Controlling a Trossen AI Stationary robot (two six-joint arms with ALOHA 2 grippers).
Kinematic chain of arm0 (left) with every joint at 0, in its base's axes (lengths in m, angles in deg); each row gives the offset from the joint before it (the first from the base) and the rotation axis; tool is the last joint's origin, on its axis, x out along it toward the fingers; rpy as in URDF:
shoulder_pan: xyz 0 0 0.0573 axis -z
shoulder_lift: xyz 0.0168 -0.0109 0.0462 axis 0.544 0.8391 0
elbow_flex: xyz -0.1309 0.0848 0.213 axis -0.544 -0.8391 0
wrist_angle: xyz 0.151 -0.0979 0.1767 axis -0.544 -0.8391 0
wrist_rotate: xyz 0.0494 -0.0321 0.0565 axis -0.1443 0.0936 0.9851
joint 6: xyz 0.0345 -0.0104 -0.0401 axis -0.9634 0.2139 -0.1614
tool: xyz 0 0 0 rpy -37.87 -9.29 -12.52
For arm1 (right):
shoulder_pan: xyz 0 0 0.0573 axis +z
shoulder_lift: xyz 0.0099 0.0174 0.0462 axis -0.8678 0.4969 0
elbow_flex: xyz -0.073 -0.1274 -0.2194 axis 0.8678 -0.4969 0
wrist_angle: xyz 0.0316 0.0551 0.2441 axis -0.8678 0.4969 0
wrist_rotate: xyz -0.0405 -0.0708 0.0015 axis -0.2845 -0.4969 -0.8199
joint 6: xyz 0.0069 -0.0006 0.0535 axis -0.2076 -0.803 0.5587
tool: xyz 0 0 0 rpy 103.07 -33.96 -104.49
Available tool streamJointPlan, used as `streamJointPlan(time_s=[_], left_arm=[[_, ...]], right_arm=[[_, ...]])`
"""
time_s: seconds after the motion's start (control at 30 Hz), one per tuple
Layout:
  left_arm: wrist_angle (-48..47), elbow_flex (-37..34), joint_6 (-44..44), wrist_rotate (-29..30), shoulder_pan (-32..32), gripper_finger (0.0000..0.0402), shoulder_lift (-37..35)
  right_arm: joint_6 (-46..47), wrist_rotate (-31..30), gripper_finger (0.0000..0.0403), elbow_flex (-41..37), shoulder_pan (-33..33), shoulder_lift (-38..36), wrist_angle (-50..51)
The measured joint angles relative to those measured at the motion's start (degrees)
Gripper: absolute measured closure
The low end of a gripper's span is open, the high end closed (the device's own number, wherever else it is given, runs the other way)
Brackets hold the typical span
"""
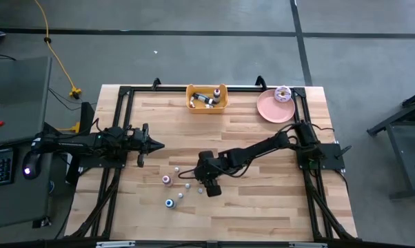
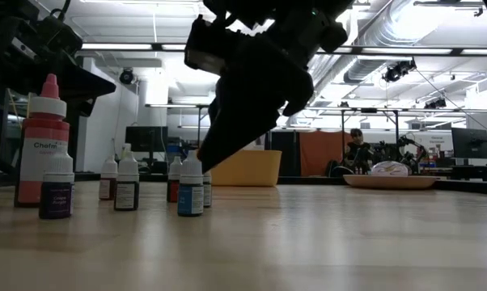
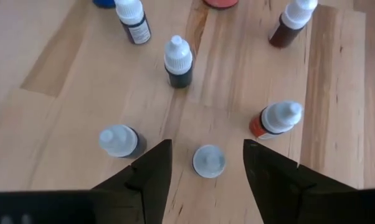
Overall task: Pick & Place food coloring
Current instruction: Put the small green food coloring bottle into the yellow bin
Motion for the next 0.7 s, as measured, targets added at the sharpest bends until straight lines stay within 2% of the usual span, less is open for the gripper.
streamJointPlan(time_s=[0.5,0.7], left_arm=[[0.00,-0.02,0.00,0.00,0.02,0.0401,-0.02],[0.00,0.00,0.02,0.00,0.02,0.0401,0.00]], right_arm=[[0.04,0.52,0.0304,0.01,-0.02,-0.01,1.75],[0.25,0.52,0.0325,0.02,-0.04,0.00,1.70]])
